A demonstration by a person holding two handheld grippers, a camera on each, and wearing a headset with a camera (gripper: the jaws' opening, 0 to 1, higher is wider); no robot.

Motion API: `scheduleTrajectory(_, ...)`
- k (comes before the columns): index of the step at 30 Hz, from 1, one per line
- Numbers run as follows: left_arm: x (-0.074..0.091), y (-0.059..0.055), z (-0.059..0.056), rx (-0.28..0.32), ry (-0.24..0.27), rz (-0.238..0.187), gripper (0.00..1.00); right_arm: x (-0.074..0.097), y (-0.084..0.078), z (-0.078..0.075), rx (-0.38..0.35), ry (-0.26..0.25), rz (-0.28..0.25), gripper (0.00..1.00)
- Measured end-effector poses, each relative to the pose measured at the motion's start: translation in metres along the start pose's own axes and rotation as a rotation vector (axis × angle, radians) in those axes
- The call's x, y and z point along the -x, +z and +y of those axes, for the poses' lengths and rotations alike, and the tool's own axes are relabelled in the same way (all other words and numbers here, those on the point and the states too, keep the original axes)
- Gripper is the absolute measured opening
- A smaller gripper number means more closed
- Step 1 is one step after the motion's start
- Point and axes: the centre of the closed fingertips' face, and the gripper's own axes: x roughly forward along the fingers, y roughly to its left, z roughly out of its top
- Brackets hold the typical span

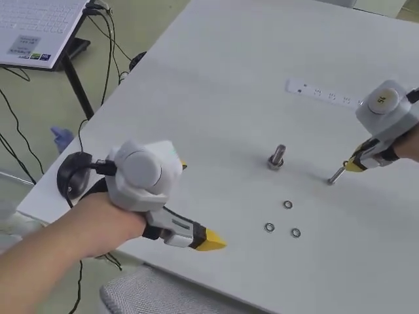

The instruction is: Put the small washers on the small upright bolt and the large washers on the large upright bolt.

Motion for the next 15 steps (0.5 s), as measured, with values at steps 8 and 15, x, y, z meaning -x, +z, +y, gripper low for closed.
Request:
scheduleTrajectory(8,-0.005,-0.005,-0.002,-0.010,-0.013,0.027,0.99,-0.004,0.002,0.004,0.001,0.007,0.001,0.12)
scheduleTrajectory(15,-0.006,-0.006,-0.003,-0.011,-0.021,0.036,0.98,-0.012,-0.002,-0.003,-0.008,0.007,0.012,0.12)
